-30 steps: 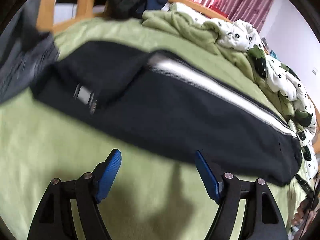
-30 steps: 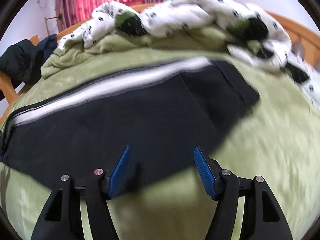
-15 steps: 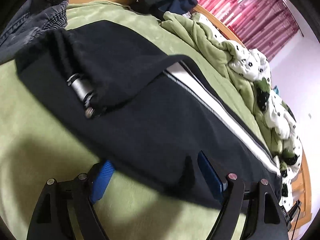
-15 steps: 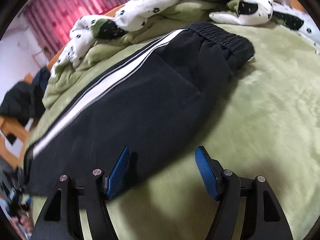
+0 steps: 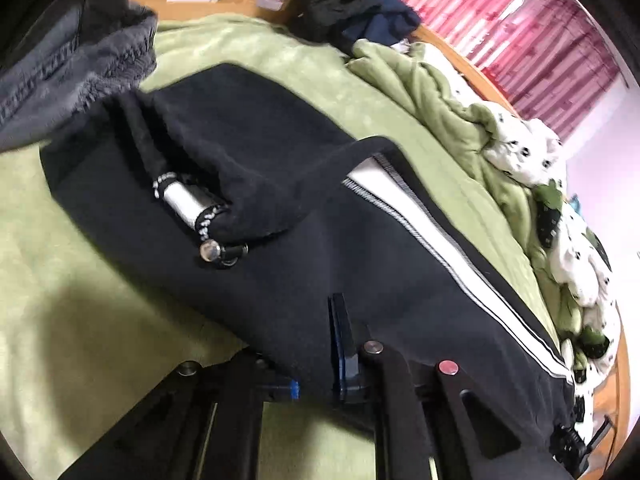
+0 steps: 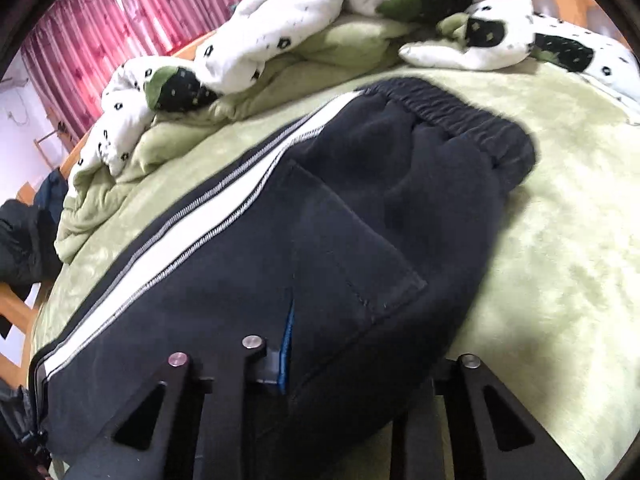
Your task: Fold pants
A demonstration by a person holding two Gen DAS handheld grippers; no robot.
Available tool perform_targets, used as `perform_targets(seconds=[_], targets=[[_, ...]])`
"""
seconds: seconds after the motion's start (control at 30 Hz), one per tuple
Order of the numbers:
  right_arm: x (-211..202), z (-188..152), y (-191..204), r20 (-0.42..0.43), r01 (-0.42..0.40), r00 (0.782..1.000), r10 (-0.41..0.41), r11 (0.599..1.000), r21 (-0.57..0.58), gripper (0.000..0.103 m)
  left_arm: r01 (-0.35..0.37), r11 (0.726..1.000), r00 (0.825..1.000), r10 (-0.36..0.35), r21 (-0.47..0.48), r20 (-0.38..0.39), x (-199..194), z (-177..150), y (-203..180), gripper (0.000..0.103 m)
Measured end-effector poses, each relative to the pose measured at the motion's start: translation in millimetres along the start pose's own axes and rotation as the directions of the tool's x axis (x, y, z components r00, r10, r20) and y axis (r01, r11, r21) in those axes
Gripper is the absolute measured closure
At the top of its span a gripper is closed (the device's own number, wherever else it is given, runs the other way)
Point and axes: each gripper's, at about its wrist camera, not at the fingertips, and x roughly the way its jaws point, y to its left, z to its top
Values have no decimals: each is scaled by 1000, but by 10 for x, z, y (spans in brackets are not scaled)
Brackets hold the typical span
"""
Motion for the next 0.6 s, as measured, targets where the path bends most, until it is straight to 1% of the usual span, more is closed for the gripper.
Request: perform_targets(seconds=[0.03,0.07,0.13,0.17,0.27,0.4,0.53,0.6], targets=[[-67,-7,-20,14,0,1000,0,1000,5,91,7,1000,1000,-7,16,-1,-84,-31,-5,91],[-188,-16,-46,39,8,999,-8,1000,9,91,10,999,1000,-10,35,1,-176,-79,-10,91],[-384,-30,-110,45,-19,999,19,1000,4,91,15,997,1000,-15,80,2,-303,-175,-22,92],[-480,-52,-143,49,-16,999,16,1000,-2,91,11,995,1000,-10,103,-3,-389,-256,-23,92],[-769,-127,-276,59,8,998,-6,1000,-21,92,10,991,999,-6,133,-32,-583,-493,29,92],[-1214,-217,-653,59,9,998,-8,1000,-19,92,43,984,995,-27,175,-93,-777,-862,132,91],[-1656,-331,-1152,59,39,998,-36,998,-46,92,94,963,988,-59,251,-146,-950,-1243,139,91],[-1844,-406,-1441,62,56,997,-53,998,-39,92,100,954,986,-57,282,-155,-1003,-1400,129,90]])
